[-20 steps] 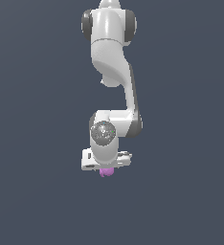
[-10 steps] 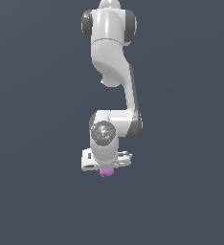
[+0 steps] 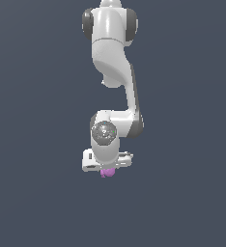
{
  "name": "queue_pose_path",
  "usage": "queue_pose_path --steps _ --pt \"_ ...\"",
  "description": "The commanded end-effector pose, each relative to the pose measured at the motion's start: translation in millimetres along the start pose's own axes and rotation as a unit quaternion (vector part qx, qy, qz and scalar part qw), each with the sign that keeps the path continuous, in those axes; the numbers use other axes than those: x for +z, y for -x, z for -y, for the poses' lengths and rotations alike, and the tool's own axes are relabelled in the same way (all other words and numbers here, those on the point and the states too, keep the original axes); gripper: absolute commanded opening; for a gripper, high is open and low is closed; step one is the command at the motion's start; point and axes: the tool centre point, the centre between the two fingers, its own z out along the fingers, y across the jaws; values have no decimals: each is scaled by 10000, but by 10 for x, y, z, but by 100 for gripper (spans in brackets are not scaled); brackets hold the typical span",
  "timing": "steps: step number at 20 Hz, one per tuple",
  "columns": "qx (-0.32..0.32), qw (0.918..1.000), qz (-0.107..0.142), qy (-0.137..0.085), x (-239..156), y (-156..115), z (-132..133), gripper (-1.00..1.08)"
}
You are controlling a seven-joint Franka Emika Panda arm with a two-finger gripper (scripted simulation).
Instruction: Pick up the object and move it to a goal position.
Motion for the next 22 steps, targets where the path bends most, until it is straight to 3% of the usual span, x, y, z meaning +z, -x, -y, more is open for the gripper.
queue_pose_path --steps 1,10,22 --pt "0 10000 -2 0 -3 34 2 -100" --pt "0 10000 -2 0 -7 302 20 -100" --pt "0 10000 -2 0 -17 954 62 -100"
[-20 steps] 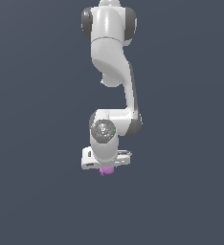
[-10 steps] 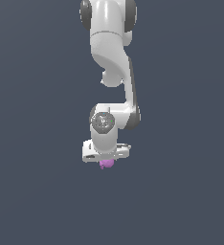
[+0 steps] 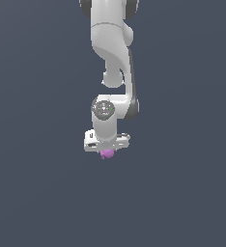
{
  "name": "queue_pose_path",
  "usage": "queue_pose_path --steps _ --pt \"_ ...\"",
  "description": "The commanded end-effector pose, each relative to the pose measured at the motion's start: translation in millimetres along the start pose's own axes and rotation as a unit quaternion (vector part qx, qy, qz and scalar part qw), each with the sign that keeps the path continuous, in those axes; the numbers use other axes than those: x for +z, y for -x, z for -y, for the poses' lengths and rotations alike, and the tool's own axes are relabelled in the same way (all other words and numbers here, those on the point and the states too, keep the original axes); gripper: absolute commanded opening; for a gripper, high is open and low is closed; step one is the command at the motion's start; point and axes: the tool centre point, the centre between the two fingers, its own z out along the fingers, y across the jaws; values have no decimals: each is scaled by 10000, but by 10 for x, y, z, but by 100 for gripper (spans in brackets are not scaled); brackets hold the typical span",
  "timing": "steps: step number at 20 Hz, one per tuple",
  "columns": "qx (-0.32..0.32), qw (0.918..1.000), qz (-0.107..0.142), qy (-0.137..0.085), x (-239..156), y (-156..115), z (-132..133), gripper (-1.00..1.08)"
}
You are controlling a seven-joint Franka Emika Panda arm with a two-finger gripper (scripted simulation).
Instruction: Pick up the object and move it to a goal position.
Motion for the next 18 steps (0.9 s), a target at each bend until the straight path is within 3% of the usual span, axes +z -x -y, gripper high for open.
queue_pose_path --steps 1,11,18 --pt "0 10000 -2 0 -4 154 10 -100" --pt "0 10000 -2 0 -13 763 47 -100" --pt "0 10000 -2 0 -16 1034 62 -100"
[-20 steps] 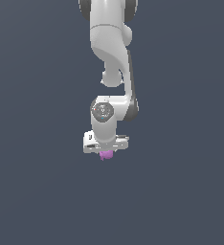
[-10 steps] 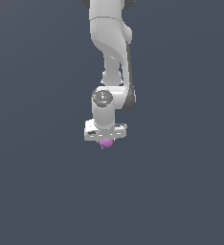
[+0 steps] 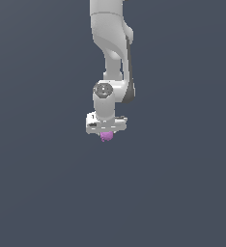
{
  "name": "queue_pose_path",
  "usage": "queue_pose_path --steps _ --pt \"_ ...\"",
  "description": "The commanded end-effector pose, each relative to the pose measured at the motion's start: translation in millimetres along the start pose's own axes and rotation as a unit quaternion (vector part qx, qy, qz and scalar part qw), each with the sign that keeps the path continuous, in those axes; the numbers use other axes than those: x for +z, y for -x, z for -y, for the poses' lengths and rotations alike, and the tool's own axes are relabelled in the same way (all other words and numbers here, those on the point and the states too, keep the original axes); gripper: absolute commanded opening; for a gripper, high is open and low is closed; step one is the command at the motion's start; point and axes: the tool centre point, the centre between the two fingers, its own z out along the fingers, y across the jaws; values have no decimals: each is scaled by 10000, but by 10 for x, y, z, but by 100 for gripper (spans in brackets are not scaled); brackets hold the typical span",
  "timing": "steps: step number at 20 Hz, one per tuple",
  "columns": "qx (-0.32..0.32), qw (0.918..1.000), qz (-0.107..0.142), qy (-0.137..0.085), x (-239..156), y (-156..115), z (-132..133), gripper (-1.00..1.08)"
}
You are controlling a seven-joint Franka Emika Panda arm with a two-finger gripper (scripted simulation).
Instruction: Pick up the object and move it to a goal position.
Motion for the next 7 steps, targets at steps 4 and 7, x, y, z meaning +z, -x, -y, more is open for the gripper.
queue_pose_path --steps 4,7 --pt "0 10000 -2 0 -3 127 7 -100" --pt "0 10000 -2 0 -3 145 8 -100"
